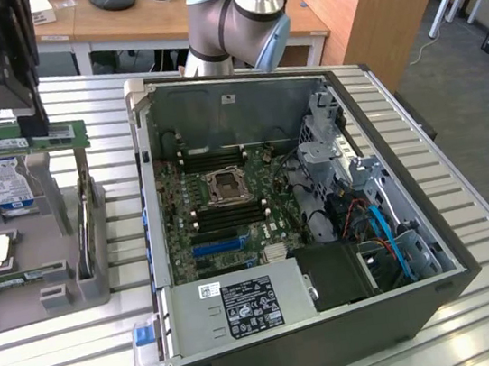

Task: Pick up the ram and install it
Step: 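Pick up the ram and move it above insertion slot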

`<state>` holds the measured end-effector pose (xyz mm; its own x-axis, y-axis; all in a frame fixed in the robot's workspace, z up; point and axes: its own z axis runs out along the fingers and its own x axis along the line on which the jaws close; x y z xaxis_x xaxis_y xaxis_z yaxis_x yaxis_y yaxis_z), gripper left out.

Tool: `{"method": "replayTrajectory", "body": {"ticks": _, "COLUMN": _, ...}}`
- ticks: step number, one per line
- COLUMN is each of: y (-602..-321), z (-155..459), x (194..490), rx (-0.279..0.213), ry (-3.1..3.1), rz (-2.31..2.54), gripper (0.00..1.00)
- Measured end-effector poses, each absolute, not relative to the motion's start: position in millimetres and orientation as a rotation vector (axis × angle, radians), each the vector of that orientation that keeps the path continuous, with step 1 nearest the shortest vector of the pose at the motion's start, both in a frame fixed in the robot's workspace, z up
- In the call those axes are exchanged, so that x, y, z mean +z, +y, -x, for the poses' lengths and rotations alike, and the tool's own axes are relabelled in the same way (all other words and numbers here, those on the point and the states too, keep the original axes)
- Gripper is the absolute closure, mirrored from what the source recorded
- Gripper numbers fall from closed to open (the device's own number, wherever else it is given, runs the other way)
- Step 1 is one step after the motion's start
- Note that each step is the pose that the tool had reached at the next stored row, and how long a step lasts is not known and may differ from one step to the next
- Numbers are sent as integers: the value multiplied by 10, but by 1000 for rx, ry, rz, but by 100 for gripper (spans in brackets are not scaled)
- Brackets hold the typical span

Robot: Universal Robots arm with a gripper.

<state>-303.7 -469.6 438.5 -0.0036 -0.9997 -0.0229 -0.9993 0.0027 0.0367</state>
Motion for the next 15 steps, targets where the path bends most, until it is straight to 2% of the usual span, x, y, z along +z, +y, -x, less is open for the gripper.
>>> {"method": "replayTrajectory", "body": {"ticks": 15, "y": -4696, "z": 2794, "x": 4386, "rx": -70, "ry": -2216, "rz": -2209, "gripper": 88}}
